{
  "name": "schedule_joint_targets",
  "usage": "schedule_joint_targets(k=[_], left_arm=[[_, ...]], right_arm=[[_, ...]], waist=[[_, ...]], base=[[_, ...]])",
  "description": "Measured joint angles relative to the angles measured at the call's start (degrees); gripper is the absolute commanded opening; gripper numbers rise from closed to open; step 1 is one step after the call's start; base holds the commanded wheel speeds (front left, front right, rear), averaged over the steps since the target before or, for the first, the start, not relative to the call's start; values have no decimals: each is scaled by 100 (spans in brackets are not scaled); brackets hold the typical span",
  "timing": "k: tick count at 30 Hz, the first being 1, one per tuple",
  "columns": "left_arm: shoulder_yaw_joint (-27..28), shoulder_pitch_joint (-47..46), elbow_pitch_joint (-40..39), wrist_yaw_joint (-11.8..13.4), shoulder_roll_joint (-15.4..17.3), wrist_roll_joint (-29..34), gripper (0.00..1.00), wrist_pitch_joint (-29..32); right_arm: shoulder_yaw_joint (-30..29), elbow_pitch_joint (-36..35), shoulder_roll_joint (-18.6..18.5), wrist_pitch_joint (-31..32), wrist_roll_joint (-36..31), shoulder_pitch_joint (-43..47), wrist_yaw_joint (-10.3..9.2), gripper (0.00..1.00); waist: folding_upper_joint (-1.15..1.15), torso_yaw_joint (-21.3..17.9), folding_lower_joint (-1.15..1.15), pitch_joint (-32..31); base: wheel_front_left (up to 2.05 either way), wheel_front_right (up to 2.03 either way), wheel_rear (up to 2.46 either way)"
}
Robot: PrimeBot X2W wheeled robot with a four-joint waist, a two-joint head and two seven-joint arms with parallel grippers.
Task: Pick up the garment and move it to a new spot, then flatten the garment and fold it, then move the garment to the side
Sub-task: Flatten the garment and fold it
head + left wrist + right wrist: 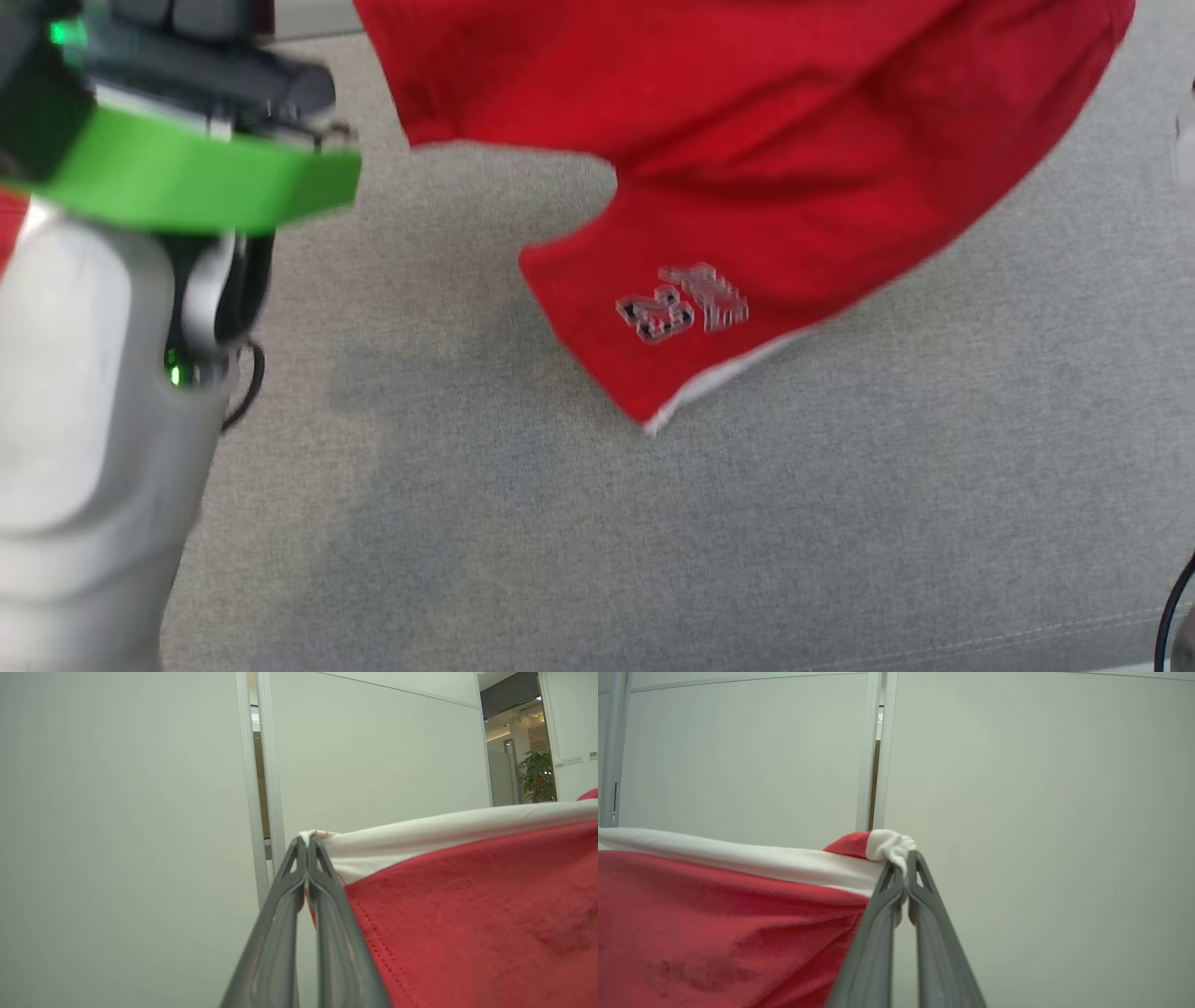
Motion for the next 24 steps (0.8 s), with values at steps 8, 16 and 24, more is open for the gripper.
schedule_joint_targets(k=[8,16,24], left_arm=[[215,-2004,2564,-376,-505,-79,0,-860],[493,-2916,4623,-488,-801,44,0,-1111],[728,-2089,5971,-475,-1167,219,0,-1118]], right_arm=[[481,1729,54,-552,323,-2062,1,0],[949,4091,509,-1570,564,-3359,3,0],[1666,6385,896,-2047,675,-3261,1,0]], waist=[[0,14,0,624],[0,-40,0,681],[0,-50,0,881]], base=[[0,0,0],[0,0,0],[0,0,0]])
